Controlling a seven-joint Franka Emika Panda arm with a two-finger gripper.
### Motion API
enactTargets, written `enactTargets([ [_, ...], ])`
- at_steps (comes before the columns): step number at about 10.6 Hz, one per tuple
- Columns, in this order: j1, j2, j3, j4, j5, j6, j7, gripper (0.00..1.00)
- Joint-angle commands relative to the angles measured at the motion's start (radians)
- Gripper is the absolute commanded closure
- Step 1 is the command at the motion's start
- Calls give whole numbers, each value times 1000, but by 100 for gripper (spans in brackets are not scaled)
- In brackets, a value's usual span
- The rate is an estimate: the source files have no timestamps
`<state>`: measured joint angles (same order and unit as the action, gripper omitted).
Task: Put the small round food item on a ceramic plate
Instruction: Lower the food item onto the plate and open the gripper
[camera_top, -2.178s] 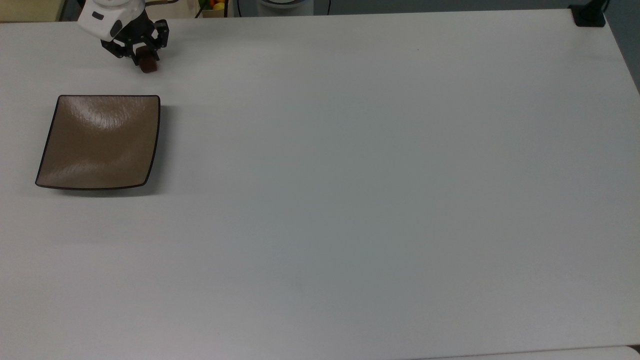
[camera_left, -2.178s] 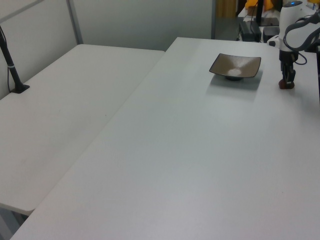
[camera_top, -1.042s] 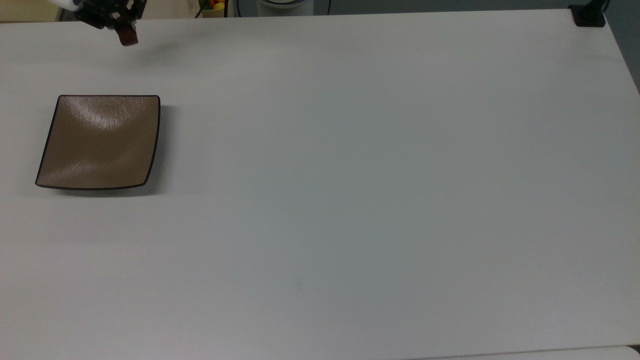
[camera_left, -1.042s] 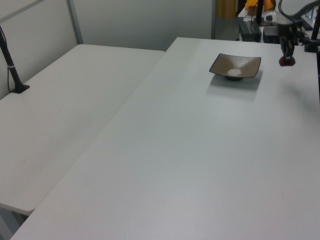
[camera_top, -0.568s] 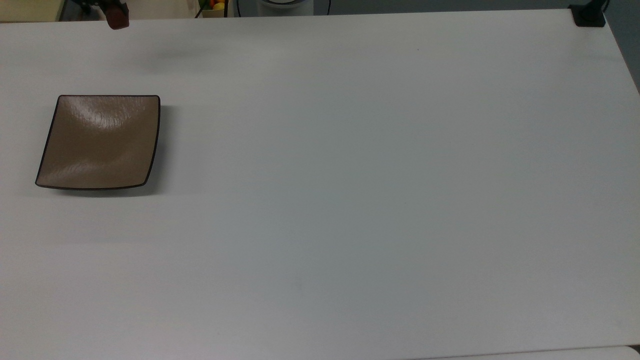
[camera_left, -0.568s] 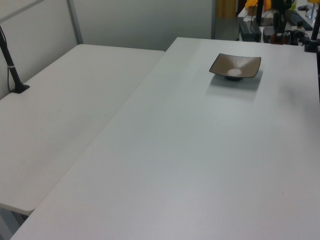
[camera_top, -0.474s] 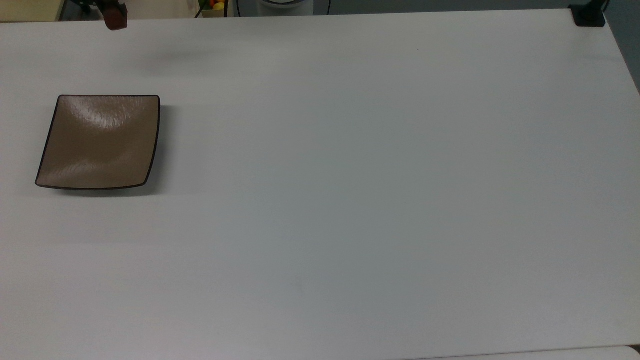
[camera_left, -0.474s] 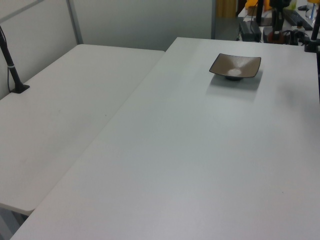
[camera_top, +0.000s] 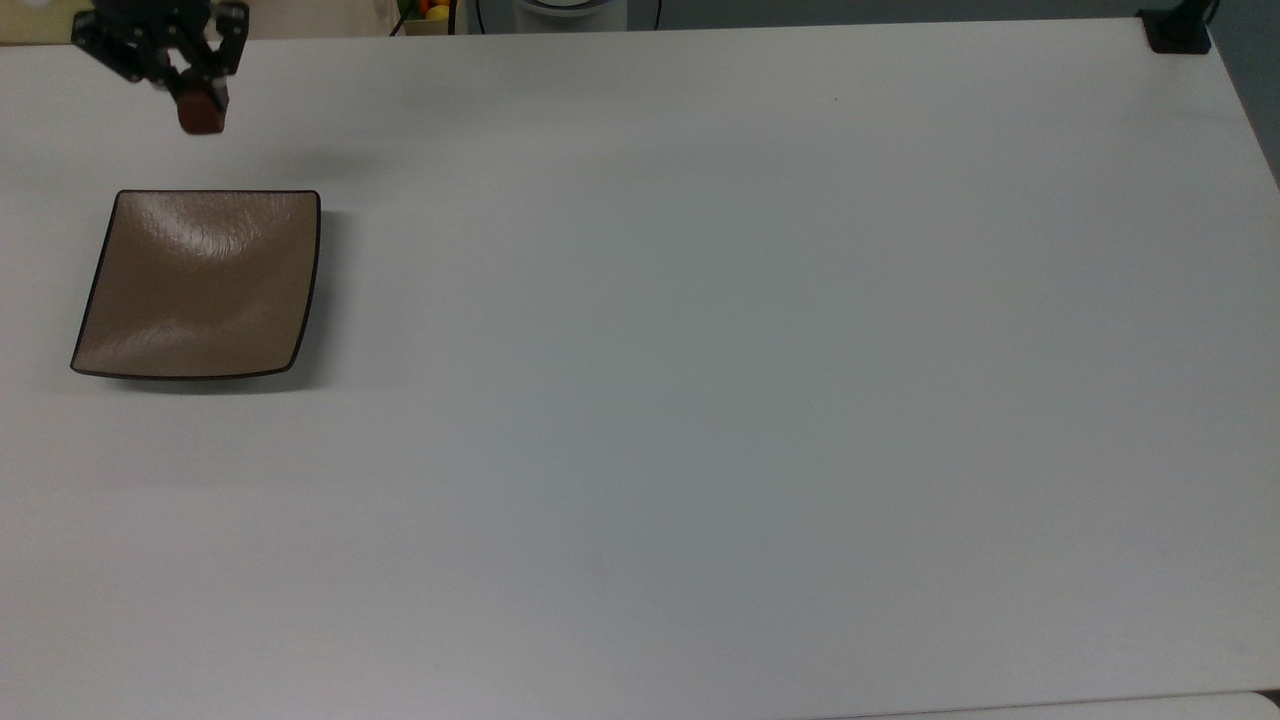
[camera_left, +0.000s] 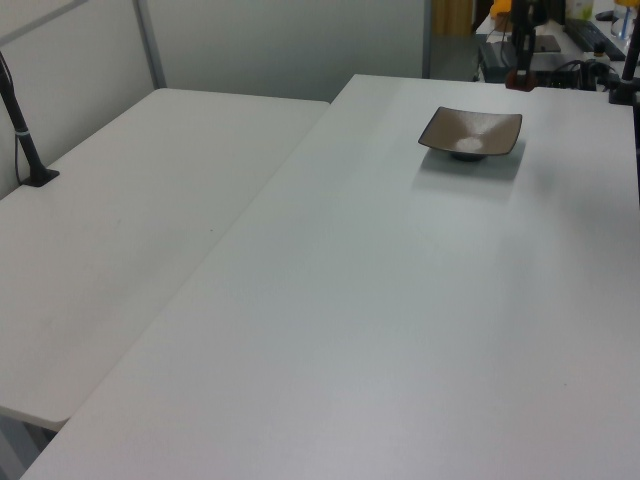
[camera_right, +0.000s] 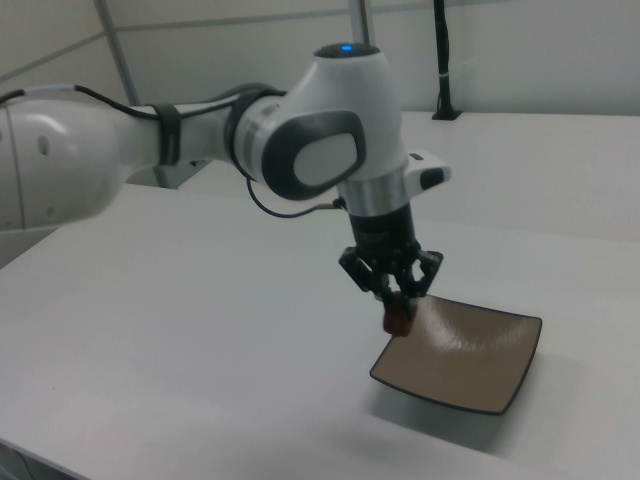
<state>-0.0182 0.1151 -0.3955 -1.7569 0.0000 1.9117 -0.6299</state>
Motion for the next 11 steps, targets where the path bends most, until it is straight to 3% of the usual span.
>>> enactTargets([
  [1, -25, 101, -2, 30, 50, 127, 22, 73],
  [5, -31, 210, 0, 30, 60, 254, 27, 71],
  [11, -74, 305, 56, 31, 129, 395, 39, 71],
])
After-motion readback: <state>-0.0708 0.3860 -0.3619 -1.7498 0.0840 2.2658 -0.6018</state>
